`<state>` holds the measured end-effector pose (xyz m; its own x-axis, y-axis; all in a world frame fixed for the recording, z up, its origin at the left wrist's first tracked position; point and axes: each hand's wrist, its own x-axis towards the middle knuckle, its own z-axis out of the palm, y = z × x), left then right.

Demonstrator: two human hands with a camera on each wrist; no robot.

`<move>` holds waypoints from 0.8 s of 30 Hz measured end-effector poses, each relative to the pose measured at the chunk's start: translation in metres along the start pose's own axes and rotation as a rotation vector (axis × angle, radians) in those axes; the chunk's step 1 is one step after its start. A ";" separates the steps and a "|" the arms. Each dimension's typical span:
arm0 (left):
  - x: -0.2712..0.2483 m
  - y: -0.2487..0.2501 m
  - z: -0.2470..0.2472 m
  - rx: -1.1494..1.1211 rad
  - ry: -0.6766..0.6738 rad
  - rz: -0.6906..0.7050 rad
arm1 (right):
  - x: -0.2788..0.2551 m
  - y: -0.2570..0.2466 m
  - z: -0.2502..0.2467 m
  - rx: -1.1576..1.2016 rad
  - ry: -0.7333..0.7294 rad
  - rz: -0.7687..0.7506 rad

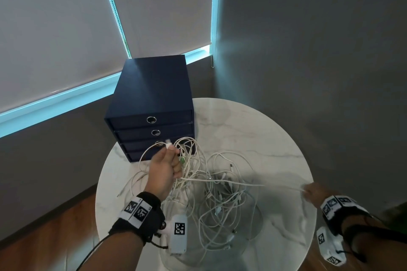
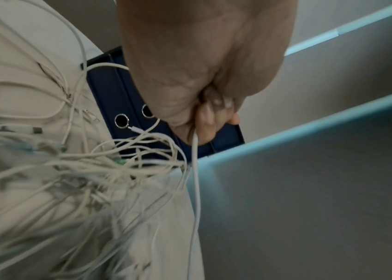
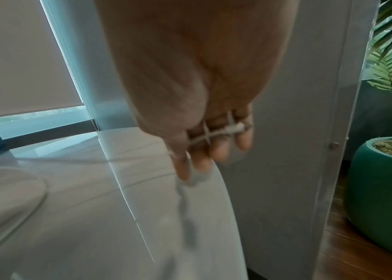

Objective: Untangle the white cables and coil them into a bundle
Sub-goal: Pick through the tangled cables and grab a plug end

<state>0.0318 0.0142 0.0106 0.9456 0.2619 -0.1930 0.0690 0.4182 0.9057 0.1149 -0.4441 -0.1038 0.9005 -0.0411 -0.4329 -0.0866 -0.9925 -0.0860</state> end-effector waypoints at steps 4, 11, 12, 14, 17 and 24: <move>-0.015 -0.021 0.015 0.183 -0.098 -0.005 | -0.018 -0.028 -0.021 -0.030 0.062 0.132; -0.020 -0.030 0.027 0.157 -0.035 -0.040 | -0.026 -0.192 -0.065 0.303 0.018 -0.307; -0.021 -0.030 0.028 0.160 -0.023 -0.043 | -0.029 -0.211 -0.060 0.336 -0.022 -0.367; -0.021 -0.029 0.030 0.169 0.003 -0.049 | -0.042 -0.247 -0.051 0.281 -0.108 -0.456; -0.022 -0.027 0.029 0.186 0.033 -0.061 | -0.050 -0.276 -0.022 0.172 -0.145 -0.470; -0.026 -0.014 0.028 0.194 0.049 -0.023 | -0.045 -0.270 -0.029 0.533 -0.038 -0.360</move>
<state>0.0156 -0.0232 0.0136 0.9268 0.2986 -0.2280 0.1544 0.2507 0.9557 0.1097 -0.1773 -0.0353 0.8978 0.2980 -0.3244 0.0096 -0.7495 -0.6619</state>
